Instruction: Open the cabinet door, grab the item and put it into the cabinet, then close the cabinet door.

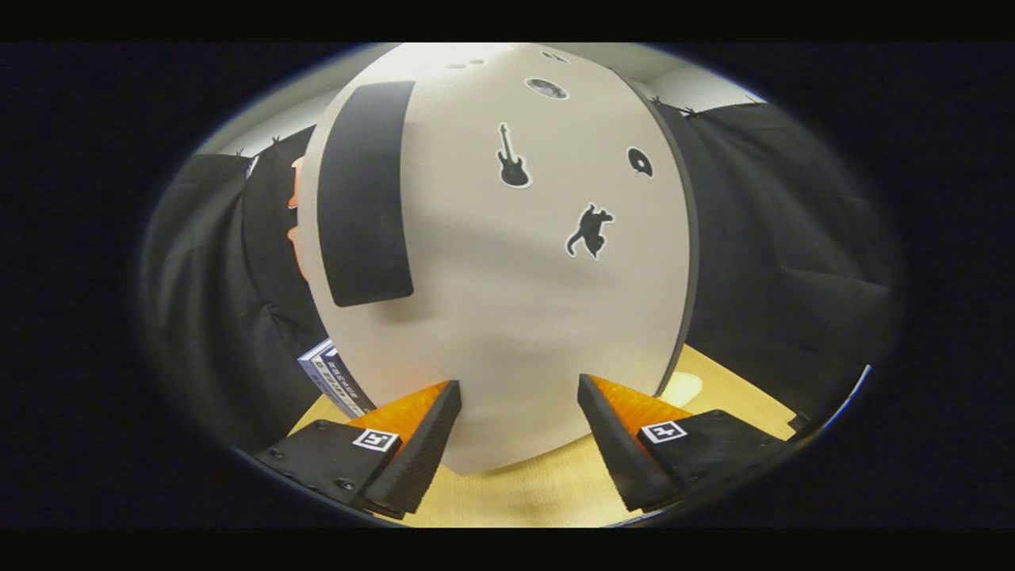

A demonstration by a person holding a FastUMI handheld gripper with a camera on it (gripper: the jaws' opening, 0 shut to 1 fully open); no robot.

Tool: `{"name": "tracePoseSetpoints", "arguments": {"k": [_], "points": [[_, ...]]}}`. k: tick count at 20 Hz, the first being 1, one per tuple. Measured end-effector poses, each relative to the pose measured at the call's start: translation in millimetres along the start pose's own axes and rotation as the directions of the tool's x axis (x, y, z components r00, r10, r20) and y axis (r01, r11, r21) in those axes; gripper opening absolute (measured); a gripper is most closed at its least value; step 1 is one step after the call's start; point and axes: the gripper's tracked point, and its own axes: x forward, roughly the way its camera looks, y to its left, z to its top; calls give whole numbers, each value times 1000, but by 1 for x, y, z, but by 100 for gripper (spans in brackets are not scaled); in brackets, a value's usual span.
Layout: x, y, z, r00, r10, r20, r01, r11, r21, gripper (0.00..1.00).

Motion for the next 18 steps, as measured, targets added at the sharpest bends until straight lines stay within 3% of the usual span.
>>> {"name": "tracePoseSetpoints", "arguments": {"k": [6,11,14,18], "points": [[32,7,8,1000,1,-4,0,999,47,96],[21,2,-8,998,-67,-20,69,986,153,96],[2,-12,13,996,-94,3,92,976,197,96],[-47,-32,62,986,-145,78,132,980,148,96]]}}
